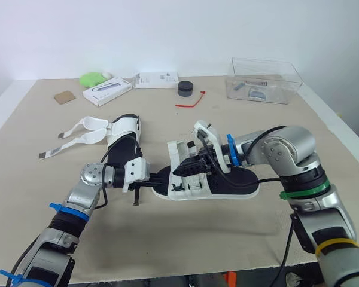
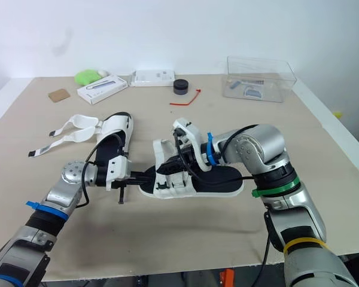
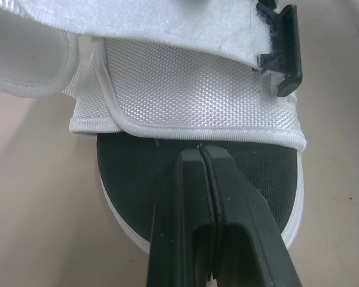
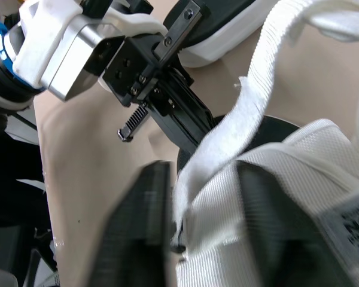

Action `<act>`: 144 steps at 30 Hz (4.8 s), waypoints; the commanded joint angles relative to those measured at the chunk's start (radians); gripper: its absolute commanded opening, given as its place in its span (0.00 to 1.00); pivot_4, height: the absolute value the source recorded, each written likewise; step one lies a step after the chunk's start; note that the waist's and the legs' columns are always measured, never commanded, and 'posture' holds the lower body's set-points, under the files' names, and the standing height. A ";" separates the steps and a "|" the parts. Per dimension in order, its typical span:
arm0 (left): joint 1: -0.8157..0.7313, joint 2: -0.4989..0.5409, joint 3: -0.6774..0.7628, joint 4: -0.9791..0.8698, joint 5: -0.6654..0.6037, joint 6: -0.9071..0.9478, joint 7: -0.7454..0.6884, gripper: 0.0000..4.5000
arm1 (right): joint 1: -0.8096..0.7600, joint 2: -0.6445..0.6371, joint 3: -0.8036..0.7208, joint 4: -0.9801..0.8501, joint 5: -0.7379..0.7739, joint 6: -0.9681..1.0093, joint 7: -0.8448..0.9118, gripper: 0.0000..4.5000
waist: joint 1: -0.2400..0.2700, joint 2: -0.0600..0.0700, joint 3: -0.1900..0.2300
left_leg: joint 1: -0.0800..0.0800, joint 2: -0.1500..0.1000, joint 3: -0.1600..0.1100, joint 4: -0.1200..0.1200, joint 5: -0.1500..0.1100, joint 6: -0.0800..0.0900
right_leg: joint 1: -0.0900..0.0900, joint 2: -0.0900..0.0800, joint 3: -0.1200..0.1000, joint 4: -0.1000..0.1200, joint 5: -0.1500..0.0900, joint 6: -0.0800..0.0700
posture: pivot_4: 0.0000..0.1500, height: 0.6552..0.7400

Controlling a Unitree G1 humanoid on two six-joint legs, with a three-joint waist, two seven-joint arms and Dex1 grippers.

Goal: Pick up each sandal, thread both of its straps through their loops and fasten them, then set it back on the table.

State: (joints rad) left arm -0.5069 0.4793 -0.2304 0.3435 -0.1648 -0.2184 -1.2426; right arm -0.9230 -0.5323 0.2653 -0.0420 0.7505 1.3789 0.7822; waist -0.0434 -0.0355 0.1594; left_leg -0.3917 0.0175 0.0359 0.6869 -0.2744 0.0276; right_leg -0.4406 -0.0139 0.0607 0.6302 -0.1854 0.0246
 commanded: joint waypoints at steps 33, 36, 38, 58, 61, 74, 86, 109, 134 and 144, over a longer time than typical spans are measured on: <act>0.008 0.009 -0.036 0.059 0.047 0.007 0.007 0.00 | 0.066 -0.029 -0.082 -0.193 0.030 0.018 0.015 0.39 | 0.000 0.001 0.000 | 0.000 -0.002 -0.002 0.000 0.000 0.000 | 0.001 -0.002 -0.002 0.000 0.000 0.000 | 1.00 1.00; 0.006 0.007 -0.036 0.061 0.047 0.006 0.009 0.00 | 0.063 -0.037 -0.064 -0.203 0.014 -0.010 0.022 0.67 | 0.000 0.001 0.000 | 0.000 -0.002 -0.003 0.000 0.001 0.000 | 0.001 -0.002 -0.003 0.000 0.000 0.000 | 1.00 1.00; 0.009 0.007 -0.036 0.058 0.046 0.006 0.009 0.00 | 0.059 -0.020 -0.072 -0.188 0.004 -0.022 0.006 0.85 | 0.000 0.001 0.000 | 0.000 -0.002 -0.003 0.000 0.001 0.000 | 0.001 -0.002 -0.003 0.000 0.000 0.000 | 1.00 1.00; 0.018 0.004 -0.035 0.054 0.046 0.006 0.021 0.00 | 0.071 0.058 -0.080 -0.119 -0.031 -0.022 -0.050 0.01 | 0.000 0.001 0.000 | 0.000 -0.002 -0.003 0.000 0.001 0.000 | 0.001 -0.002 -0.003 0.000 0.000 0.000 | 1.00 1.00; 0.018 0.005 -0.035 0.054 0.047 0.005 0.021 0.00 | 0.121 0.052 -0.082 -0.180 -0.016 -0.003 -0.059 0.01 | 0.000 0.001 0.000 | 0.000 -0.002 -0.003 0.000 0.001 0.000 | 0.001 -0.002 -0.003 0.000 0.000 0.000 | 1.00 1.00; 0.018 0.005 -0.040 0.059 0.048 -0.001 0.015 0.00 | 0.266 -0.008 -0.062 -0.366 -0.024 -0.028 -0.073 0.01 | 0.000 0.001 -0.001 | 0.000 -0.002 -0.004 0.000 0.001 0.000 | 0.002 -0.002 -0.004 0.000 -0.001 0.000 | 1.00 1.00; 0.023 0.013 -0.043 0.041 0.042 0.004 0.004 0.00 | 0.211 -0.214 -0.232 -0.369 0.183 -0.085 0.206 0.98 | 0.001 0.001 -0.001 | 0.000 -0.003 -0.005 0.000 0.001 0.000 | 0.002 -0.003 -0.004 0.000 -0.002 0.001 | 1.00 1.00; 0.021 0.019 -0.022 0.030 0.028 0.024 -0.017 0.00 | 0.513 0.026 -0.221 -0.405 0.154 -0.104 -0.205 0.79 | -0.002 0.002 -0.003 | 0.001 -0.002 -0.006 0.000 0.001 -0.001 | 0.003 -0.001 -0.003 0.001 -0.001 0.001 | 1.00 1.00; 0.032 0.018 -0.029 0.022 0.037 0.028 0.003 0.00 | 0.656 -0.036 -0.169 -0.485 0.228 0.027 -0.206 0.01 | 0.000 0.002 -0.004 | 0.002 -0.003 -0.008 -0.001 0.000 0.000 | 0.004 -0.001 -0.004 0.000 -0.005 0.001 | 1.00 1.00; 0.027 0.016 -0.033 0.028 0.037 0.026 0.003 0.00 | 0.544 -0.319 -0.124 -0.638 0.167 -0.126 0.034 0.79 | 0.000 0.005 -0.003 | 0.001 -0.004 -0.007 0.000 -0.001 -0.001 | 0.004 -0.003 -0.004 0.000 -0.006 0.003 | 1.00 1.00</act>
State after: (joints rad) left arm -0.5001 0.4845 -0.2397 0.3320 -0.1658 -0.2118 -1.2330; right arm -0.3409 -0.7998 0.1368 -0.6090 0.9640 1.3386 0.7326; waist -0.0439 -0.0300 0.1569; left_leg -0.3909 0.0123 0.0289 0.6868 -0.2751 0.0271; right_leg -0.4371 -0.0180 0.0561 0.6302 -0.1909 0.0274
